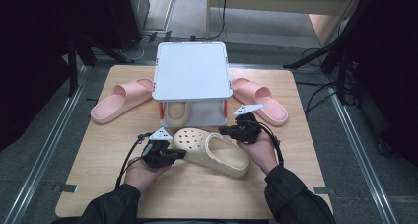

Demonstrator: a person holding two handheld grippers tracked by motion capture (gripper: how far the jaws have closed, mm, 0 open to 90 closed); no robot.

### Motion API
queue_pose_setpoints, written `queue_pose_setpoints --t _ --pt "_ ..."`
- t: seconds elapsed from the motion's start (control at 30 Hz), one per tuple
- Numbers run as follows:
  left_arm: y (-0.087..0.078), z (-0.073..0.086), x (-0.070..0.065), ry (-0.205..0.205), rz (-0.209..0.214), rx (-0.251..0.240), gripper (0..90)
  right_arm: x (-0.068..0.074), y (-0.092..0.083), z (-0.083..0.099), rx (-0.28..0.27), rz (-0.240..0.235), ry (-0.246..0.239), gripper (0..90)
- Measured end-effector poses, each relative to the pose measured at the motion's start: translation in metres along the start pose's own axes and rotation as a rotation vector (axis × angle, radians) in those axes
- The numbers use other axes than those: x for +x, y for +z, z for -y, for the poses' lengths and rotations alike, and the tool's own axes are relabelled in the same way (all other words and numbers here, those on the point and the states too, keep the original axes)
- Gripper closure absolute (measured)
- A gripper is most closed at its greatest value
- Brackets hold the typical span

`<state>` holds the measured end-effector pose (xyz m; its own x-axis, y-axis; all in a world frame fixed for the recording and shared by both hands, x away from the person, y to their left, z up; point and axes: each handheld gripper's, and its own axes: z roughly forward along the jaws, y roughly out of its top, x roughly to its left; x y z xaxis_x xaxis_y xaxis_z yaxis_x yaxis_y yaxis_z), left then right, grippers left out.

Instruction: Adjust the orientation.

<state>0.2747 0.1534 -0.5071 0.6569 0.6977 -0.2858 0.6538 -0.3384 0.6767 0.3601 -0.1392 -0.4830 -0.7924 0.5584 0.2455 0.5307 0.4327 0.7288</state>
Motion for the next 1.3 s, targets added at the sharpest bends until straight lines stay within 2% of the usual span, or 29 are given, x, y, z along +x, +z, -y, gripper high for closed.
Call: queue_pose_setpoints --t 0.13,0.17,0.27,0.33,0.7,0.97,1.07,1.3 --pt "-0.001 -0.003 0.007 -0.019 -0.001 0.001 87.5 0.007 -0.002 0.006 0.026 -0.007 -0.009 90.0" --pt "0.0 -0.003 0.008 -0.022 0.0 -0.001 87.3 0.013 -0.003 0.009 0.03 0.013 -0.016 90.0" --pt "0.002 -0.005 0.009 -0.025 0.005 0.0 86.1 0.018 -0.006 0.011 0.032 0.034 -0.035 90.0" --pt "0.003 -0.008 0.009 -0.043 0.008 0.002 85.2 0.019 -0.007 0.013 0.028 0.04 -0.036 90.0" --pt "0.015 -0.018 0.008 -0.016 0.019 0.018 85.5 0.022 -0.021 0.027 0.019 0.052 0.038 90.0" --pt "0.023 -0.028 0.008 -0.018 0.022 0.029 86.0 0.03 -0.028 0.04 -0.003 0.063 0.102 90.0" --pt "0.026 -0.032 0.009 -0.011 0.021 0.033 86.3 0.036 -0.03 0.043 -0.001 0.072 0.096 90.0" --pt "0.03 -0.038 0.011 -0.012 0.021 0.033 86.1 0.055 -0.031 0.052 -0.033 0.125 0.099 90.0"
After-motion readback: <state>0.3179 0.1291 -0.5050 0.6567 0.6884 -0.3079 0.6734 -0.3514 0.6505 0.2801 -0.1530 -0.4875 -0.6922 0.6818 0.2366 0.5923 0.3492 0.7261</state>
